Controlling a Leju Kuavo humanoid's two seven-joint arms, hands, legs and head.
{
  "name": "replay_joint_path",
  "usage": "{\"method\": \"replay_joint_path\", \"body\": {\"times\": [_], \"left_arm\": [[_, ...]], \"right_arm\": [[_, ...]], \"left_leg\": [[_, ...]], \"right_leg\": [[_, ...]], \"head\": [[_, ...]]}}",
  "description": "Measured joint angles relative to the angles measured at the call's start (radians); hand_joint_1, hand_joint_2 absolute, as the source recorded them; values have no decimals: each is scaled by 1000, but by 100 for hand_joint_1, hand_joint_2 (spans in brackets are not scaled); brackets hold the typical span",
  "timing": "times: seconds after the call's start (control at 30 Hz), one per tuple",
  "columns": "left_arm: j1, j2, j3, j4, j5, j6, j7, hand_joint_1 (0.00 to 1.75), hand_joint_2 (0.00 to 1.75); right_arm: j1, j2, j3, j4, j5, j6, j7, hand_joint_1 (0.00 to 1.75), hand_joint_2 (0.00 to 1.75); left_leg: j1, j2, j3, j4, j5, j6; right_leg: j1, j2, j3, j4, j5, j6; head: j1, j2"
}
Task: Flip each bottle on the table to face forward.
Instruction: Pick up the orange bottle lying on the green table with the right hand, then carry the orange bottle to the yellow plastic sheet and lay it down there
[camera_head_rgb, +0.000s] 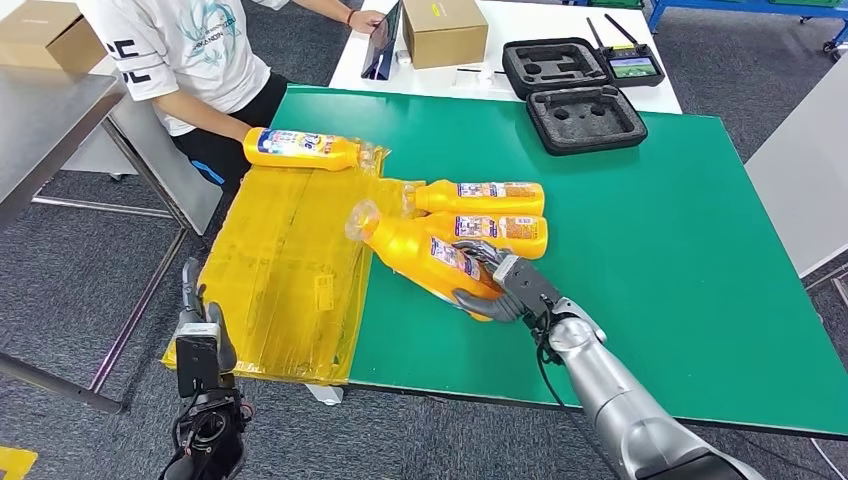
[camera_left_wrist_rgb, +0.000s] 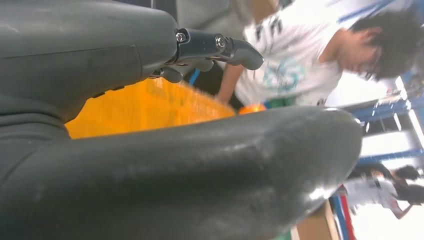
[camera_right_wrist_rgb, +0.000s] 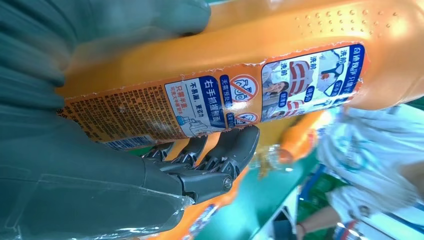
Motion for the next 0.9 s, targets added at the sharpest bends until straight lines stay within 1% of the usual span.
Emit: {"method": "replay_joint_path", "body": {"times": [0.1,0.23,0.4,0.5,0.73,0.9], "left_arm": [[18,-4,-9,-39,47,-94,27,0,0],[39,-5,-34,-93,90,-216,67,0,175],[39,-5,-90,-141,103,-341,92,0,175],[26,-6,-131,-152,103,-383,105,0,175],[-34,-13,-203,-141,109,-412,112,0,175],[-69,-23,-234,-114,121,-421,112,0,175]], "right_arm": [[24,14,-2,-33,-41,-1,-4,175,175],[69,29,1,-90,-91,0,-6,175,175],[116,61,17,-137,-136,21,-6,175,175],[130,87,37,-145,-152,29,-6,175,175],[149,146,92,-147,-178,53,-6,175,175],[162,167,120,-147,-189,52,-6,175,175]], "left_leg": [[0,0,0,0,0,0],[0,0,0,0,0,0],[0,0,0,0,0,0],[0,0,0,0,0,0],[0,0,0,0,0,0],[0,0,0,0,0,0]], "right_leg": [[0,0,0,0,0,0],[0,0,0,0,0,0],[0,0,0,0,0,0],[0,0,-1,0,0,0],[0,0,0,0,0,0],[0,0,-1,0,0,0]], "head": [[0,0],[0,0],[0,0],[0,0],[0,0],[0,0]]}}
